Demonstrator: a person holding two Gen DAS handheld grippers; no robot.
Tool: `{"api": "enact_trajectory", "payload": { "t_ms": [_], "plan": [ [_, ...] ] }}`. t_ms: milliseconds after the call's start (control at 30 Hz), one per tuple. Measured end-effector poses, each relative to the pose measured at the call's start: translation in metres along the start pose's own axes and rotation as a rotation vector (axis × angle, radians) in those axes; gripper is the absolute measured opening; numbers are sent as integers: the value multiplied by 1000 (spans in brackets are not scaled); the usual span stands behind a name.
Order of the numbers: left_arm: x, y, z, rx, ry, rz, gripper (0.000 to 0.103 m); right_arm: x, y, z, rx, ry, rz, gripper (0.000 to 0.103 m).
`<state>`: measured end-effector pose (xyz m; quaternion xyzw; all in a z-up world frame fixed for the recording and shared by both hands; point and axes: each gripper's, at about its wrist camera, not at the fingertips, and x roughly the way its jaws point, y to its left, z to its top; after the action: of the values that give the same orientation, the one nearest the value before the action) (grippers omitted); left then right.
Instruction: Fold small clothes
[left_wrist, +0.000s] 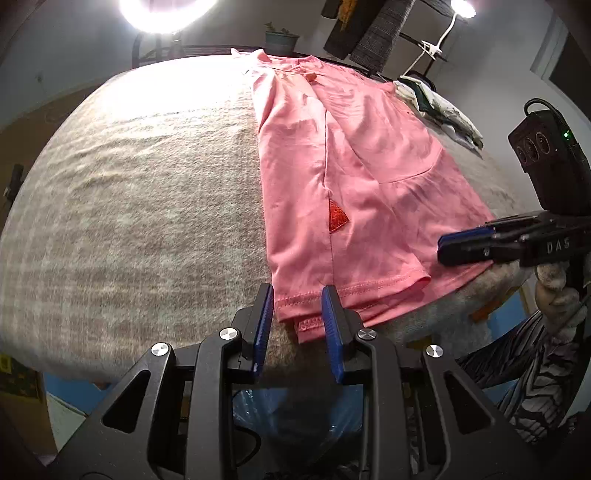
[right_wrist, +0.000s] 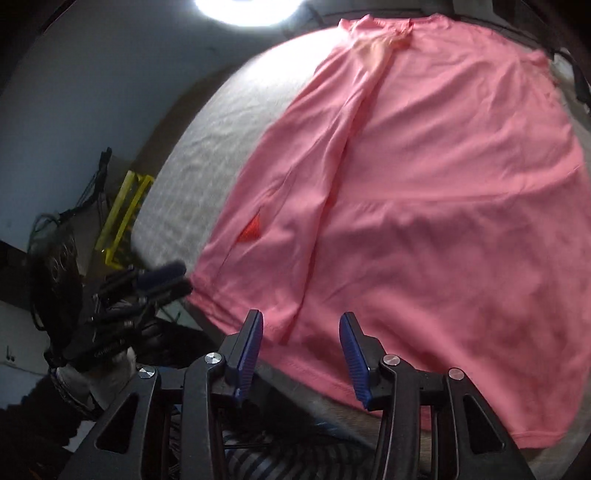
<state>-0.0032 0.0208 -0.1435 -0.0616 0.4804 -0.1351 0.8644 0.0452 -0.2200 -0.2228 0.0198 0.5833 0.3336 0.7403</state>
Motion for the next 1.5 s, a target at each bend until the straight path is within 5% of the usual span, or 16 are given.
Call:
{"api": "enact_trajectory", "payload": {
  "t_ms": [33, 100, 133, 267, 467, 567, 700, 800, 867, 1100, 1500],
  "plan": [
    [3, -1, 0, 10, 6, 3, 26, 3, 0, -2, -3, 3, -6, 46],
    [7, -3, 0, 22, 12, 3, 4, 9, 3, -4, -11, 12, -7, 41],
    [9, -5, 1, 32, 14, 8, 2, 11, 5, -5, -15, 17, 1, 37],
    [1, -16, 0, 97, -33, 46, 0, 20, 9, -6, -49, 30, 8, 1],
    [-22, -20, -5, 119, -89, 72, 0, -9, -7, -8, 25, -41, 113, 0],
    [-11, -8, -3, 50, -67, 68, 0, -9, -13, -12, 29, -36, 95, 0],
    [1, 4, 0, -30, -11, 10, 18, 7, -17, -14, 45, 0, 101, 0],
    [14, 0, 2, -10, 20, 28, 18, 14, -15, -16, 34, 20, 95, 0],
    [20, 0, 2, -18, 19, 18, 0, 15, -13, -15, 31, 18, 97, 0],
    [-13, -9, -5, 25, -52, 37, 0, -1, -9, -17, 55, -43, 153, 0],
    [0, -23, -16, 136, 0, 144, 0, 6, -4, -21, 0, -3, 78, 3]
  ]
}}
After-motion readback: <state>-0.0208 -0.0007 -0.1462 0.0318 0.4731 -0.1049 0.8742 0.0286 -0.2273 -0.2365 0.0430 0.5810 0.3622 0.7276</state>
